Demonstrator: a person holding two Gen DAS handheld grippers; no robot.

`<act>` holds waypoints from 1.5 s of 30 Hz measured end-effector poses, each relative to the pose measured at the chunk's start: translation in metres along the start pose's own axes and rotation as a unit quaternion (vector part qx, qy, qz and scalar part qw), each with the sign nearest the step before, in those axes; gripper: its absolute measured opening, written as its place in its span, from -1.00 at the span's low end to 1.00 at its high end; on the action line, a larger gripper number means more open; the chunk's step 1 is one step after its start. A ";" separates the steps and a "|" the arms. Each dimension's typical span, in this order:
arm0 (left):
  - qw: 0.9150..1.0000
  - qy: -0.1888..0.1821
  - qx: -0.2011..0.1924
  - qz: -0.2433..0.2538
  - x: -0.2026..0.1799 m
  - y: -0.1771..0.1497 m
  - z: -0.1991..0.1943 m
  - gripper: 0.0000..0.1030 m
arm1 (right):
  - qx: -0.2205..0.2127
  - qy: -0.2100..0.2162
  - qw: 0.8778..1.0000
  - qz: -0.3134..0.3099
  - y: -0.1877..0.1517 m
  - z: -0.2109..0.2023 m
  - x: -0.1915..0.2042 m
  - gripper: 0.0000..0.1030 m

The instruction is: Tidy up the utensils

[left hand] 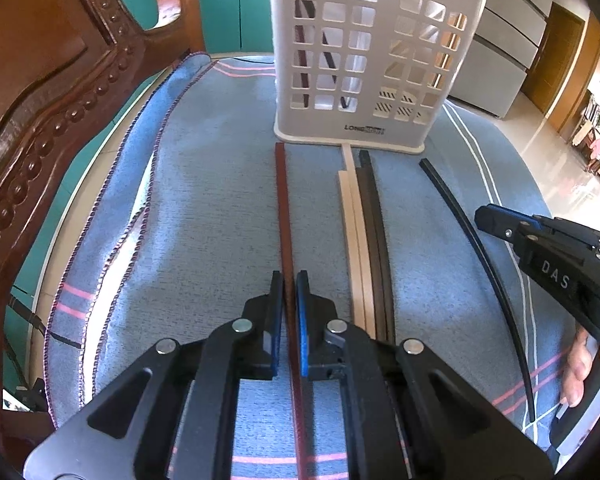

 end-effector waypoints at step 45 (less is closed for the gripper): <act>0.999 0.030 0.033 -0.012 0.008 0.074 0.041 -0.22 | -0.004 -0.021 0.998 -0.058 -0.002 0.009 0.027 -0.26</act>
Point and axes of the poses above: each gripper's, at about its wrist camera, not at the fingertips, and z roughly the way its jaws point, x to its left, y to its top, the point moved 6 cm from there along z, roughly the way its jaws point, and after that the axes turned 10 degrees about x, right-handed, at the moved point
